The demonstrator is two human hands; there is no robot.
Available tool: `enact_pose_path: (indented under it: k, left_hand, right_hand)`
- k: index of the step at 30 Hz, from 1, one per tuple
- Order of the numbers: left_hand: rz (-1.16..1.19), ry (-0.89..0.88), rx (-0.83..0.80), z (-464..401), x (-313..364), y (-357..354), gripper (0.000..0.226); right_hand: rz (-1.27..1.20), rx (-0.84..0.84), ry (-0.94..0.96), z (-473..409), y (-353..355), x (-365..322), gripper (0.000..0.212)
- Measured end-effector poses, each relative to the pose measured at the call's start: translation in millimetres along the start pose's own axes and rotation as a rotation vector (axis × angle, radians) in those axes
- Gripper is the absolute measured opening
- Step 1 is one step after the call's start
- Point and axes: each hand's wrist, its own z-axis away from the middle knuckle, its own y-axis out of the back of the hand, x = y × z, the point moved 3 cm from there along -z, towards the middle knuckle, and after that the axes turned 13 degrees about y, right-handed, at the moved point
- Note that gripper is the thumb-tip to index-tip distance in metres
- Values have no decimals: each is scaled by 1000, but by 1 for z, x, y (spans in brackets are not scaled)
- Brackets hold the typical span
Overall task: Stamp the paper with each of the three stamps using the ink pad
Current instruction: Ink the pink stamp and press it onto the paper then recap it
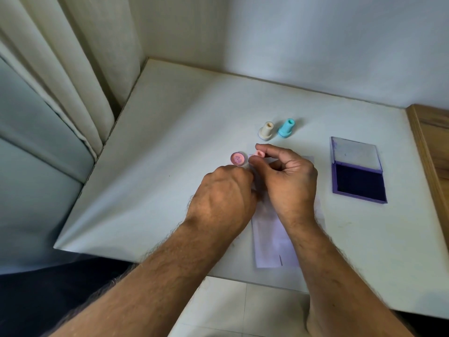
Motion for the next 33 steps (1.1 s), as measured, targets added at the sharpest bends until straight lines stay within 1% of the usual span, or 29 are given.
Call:
enact_pose_path:
  k: [6,8,14,17,24,28,30,33]
  left_hand:
    - [23,15,-28,-1,0,1,25]
    - [28,18,-42,-1,0,1,24]
    - [42,31,-81,-2,-2,-1,23]
    - [43,31,-87,-2,-1,-1,23]
    - [54,27,-103,-4,0,-1,19]
    - [50,19,-102,-4,-1,-1,20]
    - [48,17,-100,-4,-1,-1,20]
    - [48,16,-113,-4,-1,-1,18]
  right_hand:
    - [4,13,-20,-2,-1,-4,28]
    - [30,2,-12,-2,0,-4,25]
    - [180,-99,84,-10,6,-7,24]
    - [215,-124,126,-10,7,-7,24]
    - [220,-60,248,-1,7,-8,33]
    - [255,-37,291,-3,3,-7,25]
    - [251,-31,287,-3,2,-5,23]
    - [190,-34,211,-3,2,-3,22]
